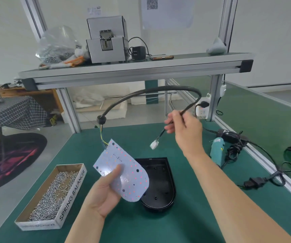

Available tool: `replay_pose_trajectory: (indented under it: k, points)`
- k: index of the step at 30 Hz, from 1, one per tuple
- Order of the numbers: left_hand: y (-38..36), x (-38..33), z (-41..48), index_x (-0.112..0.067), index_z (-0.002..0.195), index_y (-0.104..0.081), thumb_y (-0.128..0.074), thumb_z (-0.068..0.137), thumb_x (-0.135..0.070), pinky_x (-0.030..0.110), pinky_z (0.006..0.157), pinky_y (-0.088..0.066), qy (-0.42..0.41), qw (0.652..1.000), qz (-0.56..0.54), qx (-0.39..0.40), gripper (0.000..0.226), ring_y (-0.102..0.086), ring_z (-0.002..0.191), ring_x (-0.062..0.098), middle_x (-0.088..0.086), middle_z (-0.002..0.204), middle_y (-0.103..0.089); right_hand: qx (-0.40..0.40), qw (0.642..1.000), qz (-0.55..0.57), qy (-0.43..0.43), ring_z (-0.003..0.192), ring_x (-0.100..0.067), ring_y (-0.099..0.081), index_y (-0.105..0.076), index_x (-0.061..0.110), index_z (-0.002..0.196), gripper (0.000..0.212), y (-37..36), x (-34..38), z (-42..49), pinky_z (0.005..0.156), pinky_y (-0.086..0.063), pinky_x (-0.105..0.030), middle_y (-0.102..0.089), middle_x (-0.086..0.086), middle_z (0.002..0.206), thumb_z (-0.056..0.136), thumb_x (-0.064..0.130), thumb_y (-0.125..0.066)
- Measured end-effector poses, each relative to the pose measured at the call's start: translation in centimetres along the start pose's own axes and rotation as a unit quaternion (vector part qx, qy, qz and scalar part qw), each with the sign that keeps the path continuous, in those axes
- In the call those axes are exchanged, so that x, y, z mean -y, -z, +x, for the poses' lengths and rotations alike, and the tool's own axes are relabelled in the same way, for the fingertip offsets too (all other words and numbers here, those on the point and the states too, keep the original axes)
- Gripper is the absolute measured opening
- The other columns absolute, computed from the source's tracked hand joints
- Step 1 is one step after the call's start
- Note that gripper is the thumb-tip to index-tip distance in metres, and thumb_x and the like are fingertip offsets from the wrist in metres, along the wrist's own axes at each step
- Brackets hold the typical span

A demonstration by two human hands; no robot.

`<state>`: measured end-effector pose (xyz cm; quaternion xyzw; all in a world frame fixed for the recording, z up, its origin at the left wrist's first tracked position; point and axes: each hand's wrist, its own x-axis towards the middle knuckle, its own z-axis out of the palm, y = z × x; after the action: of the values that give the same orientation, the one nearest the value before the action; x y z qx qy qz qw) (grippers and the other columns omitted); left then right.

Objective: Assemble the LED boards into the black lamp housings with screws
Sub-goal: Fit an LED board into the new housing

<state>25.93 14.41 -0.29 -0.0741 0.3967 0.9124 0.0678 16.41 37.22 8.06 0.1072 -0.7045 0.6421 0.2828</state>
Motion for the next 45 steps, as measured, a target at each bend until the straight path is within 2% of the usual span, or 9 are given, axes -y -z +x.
replay_pose_trajectory:
  k: [7,12,17,30,34,36,40,42,45]
  points:
    - [1.0,0.8,0.1,-0.001,0.126,-0.064,-0.067,0.082,-0.014,0.048,0.073,-0.062,0.050,0.997,0.047,-0.046,0.046,-0.071,0.107,0.033,0.019,0.125,-0.069,0.074,0.994,-0.017,-0.080,0.061,-0.015,-0.070,-0.068,0.011,0.086,0.024,-1.3,-3.0,-3.1,0.057,-0.056,-0.023,-0.072,-0.004,0.074,0.104,0.017,-0.053]
    - [0.0,1.9,0.4,0.000,0.112,-0.075,-0.069,0.081,-0.011,0.049,0.073,-0.062,0.115,0.988,0.098,-0.027,0.033,-0.071,0.105,0.036,0.022,0.122,-0.070,0.067,0.992,-0.003,-0.110,0.060,-0.015,-0.070,-0.068,0.011,0.083,0.026,-1.5,-3.8,-3.6,0.056,-0.055,-0.021,-0.073,-0.004,0.073,0.104,0.016,-0.053]
    - [-0.9,2.3,1.0,-0.007,0.109,-0.077,-0.079,0.081,-0.013,0.042,0.078,-0.061,0.093,0.983,0.160,0.010,0.029,-0.070,0.109,0.035,0.021,0.123,-0.070,0.112,0.987,-0.007,-0.117,0.061,-0.014,-0.070,-0.069,0.007,0.087,0.023,-1.2,-3.7,-3.4,0.060,-0.055,-0.022,-0.072,-0.005,0.075,0.103,0.014,-0.054]
    - [-1.9,0.6,1.2,-0.009,0.113,-0.076,-0.076,0.077,-0.018,0.037,0.082,-0.059,-0.009,0.965,0.258,0.056,0.037,-0.070,0.108,0.035,0.021,0.122,-0.070,0.354,0.921,-0.161,0.019,0.067,-0.006,-0.068,-0.076,0.019,0.094,0.021,1.6,3.3,0.3,0.070,-0.056,-0.022,-0.075,0.007,0.080,0.101,0.029,-0.058]
    - [-2.4,0.4,0.8,-0.010,0.113,-0.076,-0.080,0.078,-0.016,0.037,0.080,-0.060,-0.030,0.972,0.221,0.070,0.035,-0.071,0.107,0.032,0.020,0.123,-0.070,0.248,0.946,-0.202,0.052,0.069,-0.015,-0.070,-0.073,0.009,0.089,0.024,1.9,3.1,1.2,0.070,-0.057,-0.030,-0.074,0.000,0.079,0.101,0.023,-0.058]
    - [-2.7,-0.2,0.6,-0.011,0.114,-0.076,-0.076,0.081,-0.014,0.037,0.080,-0.060,-0.040,0.975,0.203,0.077,0.032,-0.071,0.108,0.032,0.019,0.123,-0.070,0.273,0.947,-0.172,0.014,0.069,-0.013,-0.071,-0.075,0.008,0.091,0.022,1.9,2.6,0.6,0.069,-0.055,-0.023,-0.075,-0.002,0.080,0.099,0.021,-0.059]
    - [-3.5,-1.1,0.7,-0.012,0.112,-0.077,-0.070,0.085,-0.012,0.037,0.079,-0.060,-0.051,0.975,0.201,0.083,0.028,-0.072,0.106,0.030,0.017,0.122,-0.071,0.287,0.924,-0.234,0.093,0.093,-0.006,-0.056,-0.070,0.026,0.124,0.031,2.1,1.8,-0.5,0.084,-0.041,-0.010,-0.060,0.007,0.108,0.094,0.020,-0.066]
    - [-3.6,-1.4,0.8,-0.013,0.110,-0.078,-0.067,0.084,-0.012,0.037,0.079,-0.060,-0.062,0.981,0.172,0.066,0.028,-0.072,0.107,0.029,0.016,0.122,-0.071,0.273,0.951,-0.128,0.066,0.101,-0.010,-0.053,-0.056,0.033,0.137,0.060,3.0,1.5,-0.5,0.088,-0.044,-0.013,-0.052,0.004,0.119,0.082,0.010,-0.065]
    - [-3.5,-1.5,0.7,-0.014,0.107,-0.079,-0.066,0.083,-0.014,0.038,0.077,-0.061,-0.073,0.988,0.130,0.047,0.027,-0.072,0.106,0.027,0.014,0.121,-0.072,0.189,0.979,0.058,-0.042,0.108,-0.020,-0.057,-0.053,0.028,0.136,0.072,4.2,0.7,0.2,0.089,-0.049,-0.036,-0.057,-0.001,0.130,0.074,-0.006,-0.051]
